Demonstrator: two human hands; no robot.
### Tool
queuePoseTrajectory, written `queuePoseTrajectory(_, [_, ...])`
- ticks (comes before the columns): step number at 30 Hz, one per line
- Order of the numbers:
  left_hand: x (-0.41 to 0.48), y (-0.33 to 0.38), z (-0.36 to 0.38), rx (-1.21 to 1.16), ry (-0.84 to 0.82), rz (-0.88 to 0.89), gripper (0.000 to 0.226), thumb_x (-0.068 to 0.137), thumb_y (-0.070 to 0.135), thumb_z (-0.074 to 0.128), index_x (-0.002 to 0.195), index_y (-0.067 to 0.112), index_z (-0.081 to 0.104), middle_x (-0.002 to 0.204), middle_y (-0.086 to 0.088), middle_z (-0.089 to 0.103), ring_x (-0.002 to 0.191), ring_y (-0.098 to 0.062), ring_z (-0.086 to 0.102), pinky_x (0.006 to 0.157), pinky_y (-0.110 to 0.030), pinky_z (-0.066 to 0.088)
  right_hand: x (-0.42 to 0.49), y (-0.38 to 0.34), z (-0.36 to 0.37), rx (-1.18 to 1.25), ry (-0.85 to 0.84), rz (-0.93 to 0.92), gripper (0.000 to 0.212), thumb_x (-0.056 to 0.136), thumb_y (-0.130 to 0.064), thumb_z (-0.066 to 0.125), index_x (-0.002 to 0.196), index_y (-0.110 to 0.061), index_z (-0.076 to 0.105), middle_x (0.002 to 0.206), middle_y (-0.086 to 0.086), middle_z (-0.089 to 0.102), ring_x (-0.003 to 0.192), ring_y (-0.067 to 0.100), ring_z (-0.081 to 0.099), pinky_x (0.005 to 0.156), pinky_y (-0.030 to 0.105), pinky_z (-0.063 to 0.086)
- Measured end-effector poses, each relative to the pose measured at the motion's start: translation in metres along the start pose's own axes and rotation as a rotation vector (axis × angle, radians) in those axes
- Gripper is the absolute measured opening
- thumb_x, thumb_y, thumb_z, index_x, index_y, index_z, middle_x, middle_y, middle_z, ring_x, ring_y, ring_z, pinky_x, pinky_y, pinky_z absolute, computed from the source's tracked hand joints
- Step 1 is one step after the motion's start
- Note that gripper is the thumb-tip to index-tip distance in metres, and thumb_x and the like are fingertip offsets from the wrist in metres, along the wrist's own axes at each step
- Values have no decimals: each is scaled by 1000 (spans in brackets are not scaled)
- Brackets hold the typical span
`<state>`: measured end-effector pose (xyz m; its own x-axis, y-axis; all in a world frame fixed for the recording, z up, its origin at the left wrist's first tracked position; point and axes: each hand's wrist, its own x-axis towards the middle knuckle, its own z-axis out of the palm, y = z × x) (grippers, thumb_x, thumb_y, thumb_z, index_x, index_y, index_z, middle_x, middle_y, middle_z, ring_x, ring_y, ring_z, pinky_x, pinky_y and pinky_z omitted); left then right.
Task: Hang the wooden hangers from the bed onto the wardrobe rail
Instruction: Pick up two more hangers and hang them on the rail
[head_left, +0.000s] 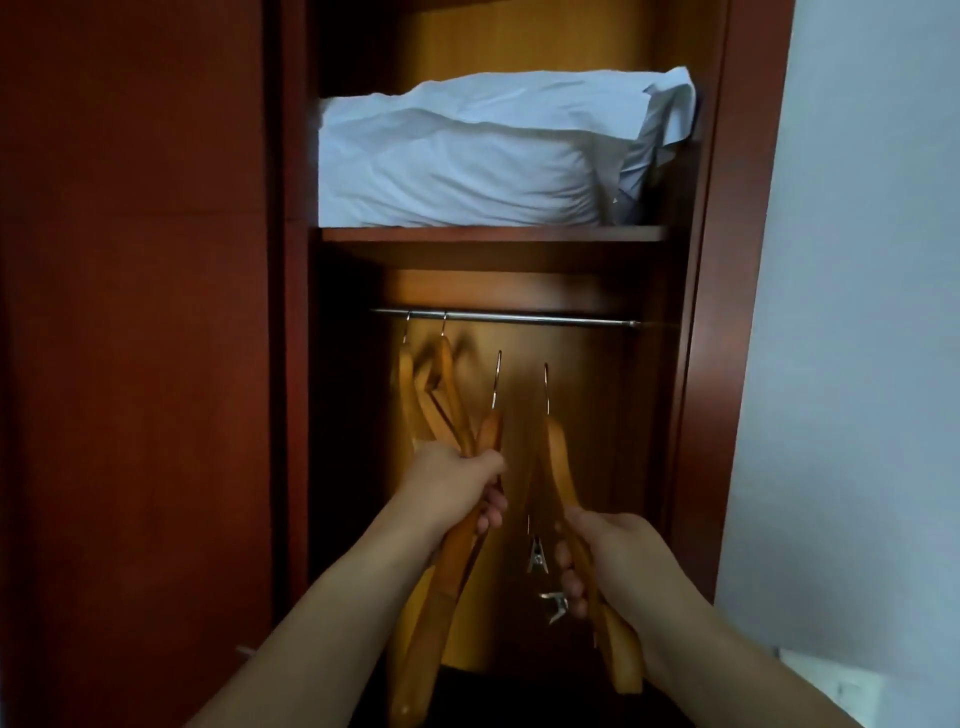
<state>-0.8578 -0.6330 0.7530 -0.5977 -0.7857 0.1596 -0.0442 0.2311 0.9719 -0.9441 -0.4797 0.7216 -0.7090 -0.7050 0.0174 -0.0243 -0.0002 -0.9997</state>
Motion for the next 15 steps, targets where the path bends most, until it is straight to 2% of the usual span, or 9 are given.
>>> queuePoseTrajectory(7, [81, 13, -11, -86, -59, -18, 24, 102, 18, 69, 91, -2, 71, 51, -5, 69, 33, -7, 61, 35, -16, 46, 49, -24, 24, 30, 160, -22, 36, 107, -30, 52, 94, 0, 69, 61, 7, 61, 44, 16, 55, 46, 32, 46])
queuePoseTrajectory(11, [118, 17, -5, -101, -80, -4, 25, 104, 21, 68, 99, -3, 71, 58, -8, 71, 33, -8, 61, 35, -16, 44, 77, -39, 38, 50, 191, -49, 35, 107, -29, 51, 99, 2, 68, 60, 5, 60, 42, 13, 54, 42, 28, 47])
queuePoseTrajectory(15, [155, 25, 11, -155, -80, -7, 27, 105, 21, 66, 100, -5, 71, 53, -8, 70, 41, -16, 61, 40, -22, 48, 112, -54, 49, 48, 189, -87, 35, 107, -28, 50, 98, 2, 65, 56, 5, 58, 40, 14, 53, 40, 27, 46])
